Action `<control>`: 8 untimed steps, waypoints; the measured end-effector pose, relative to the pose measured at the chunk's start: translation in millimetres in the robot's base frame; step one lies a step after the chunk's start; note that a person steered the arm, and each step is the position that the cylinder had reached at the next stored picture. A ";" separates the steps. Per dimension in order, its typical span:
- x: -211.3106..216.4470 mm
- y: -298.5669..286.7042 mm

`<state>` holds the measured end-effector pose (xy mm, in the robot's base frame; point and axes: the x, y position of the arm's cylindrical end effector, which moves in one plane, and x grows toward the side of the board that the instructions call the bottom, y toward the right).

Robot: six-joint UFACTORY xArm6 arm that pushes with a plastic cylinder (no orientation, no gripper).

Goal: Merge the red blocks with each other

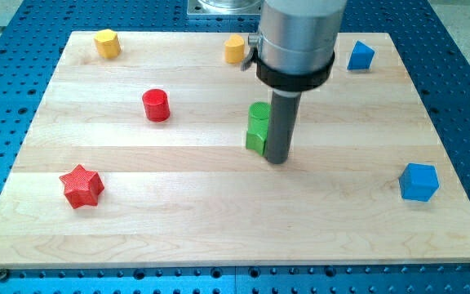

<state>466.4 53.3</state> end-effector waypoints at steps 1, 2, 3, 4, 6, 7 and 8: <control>16.5 -5.9; 109.3 -76.0; 148.8 -197.0; 109.1 -251.5; 43.4 -232.2; 0.5 -173.5; 38.9 -128.7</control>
<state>505.3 -75.4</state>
